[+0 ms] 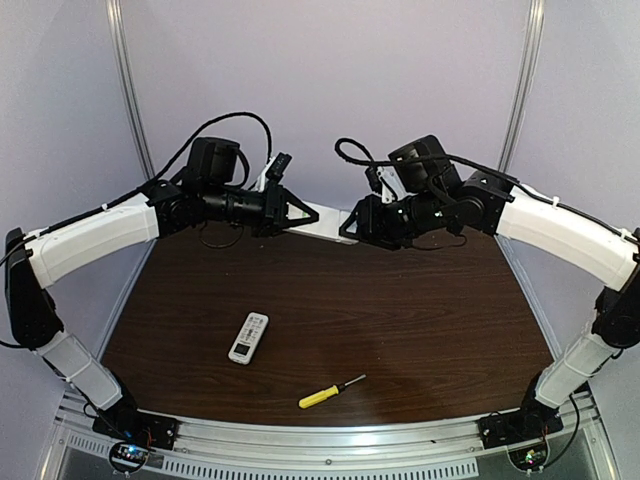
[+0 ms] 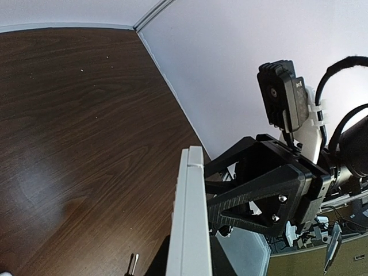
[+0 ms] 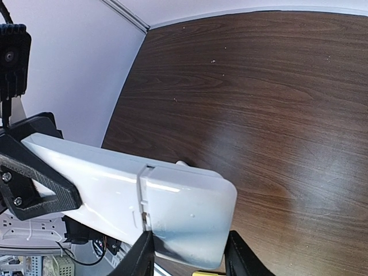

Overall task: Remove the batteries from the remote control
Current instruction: Remove the battery cover from the remote control.

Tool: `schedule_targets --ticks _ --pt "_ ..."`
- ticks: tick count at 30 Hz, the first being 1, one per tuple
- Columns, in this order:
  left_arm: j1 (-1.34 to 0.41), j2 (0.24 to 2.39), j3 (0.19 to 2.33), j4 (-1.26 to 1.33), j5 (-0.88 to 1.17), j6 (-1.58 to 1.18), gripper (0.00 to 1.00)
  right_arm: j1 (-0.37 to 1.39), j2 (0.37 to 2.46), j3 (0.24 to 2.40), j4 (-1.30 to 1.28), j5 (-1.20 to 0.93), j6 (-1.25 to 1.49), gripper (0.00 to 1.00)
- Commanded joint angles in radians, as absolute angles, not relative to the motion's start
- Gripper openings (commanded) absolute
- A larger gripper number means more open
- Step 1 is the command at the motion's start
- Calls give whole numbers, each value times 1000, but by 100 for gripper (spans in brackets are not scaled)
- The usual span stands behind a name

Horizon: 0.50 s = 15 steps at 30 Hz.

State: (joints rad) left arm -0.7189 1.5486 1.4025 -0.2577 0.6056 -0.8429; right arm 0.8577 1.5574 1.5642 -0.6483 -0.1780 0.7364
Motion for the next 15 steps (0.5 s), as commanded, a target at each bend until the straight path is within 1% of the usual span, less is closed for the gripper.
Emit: schedule_targets --ticks 1,9,12,15 --pt "-721 1546 1415 -176 638 -839 0 865 1580 1568 -695 -150 729 40" --pt "-721 1542 1416 -190 625 -832 0 867 1574 1571 -747 -88 734 30" --pt "-721 1540 1415 -204 615 -829 0 867 1575 1570 -747 -90 741 25" --pt "-720 1537 1412 -224 597 -825 0 867 1573 1571 -745 -87 747 23"
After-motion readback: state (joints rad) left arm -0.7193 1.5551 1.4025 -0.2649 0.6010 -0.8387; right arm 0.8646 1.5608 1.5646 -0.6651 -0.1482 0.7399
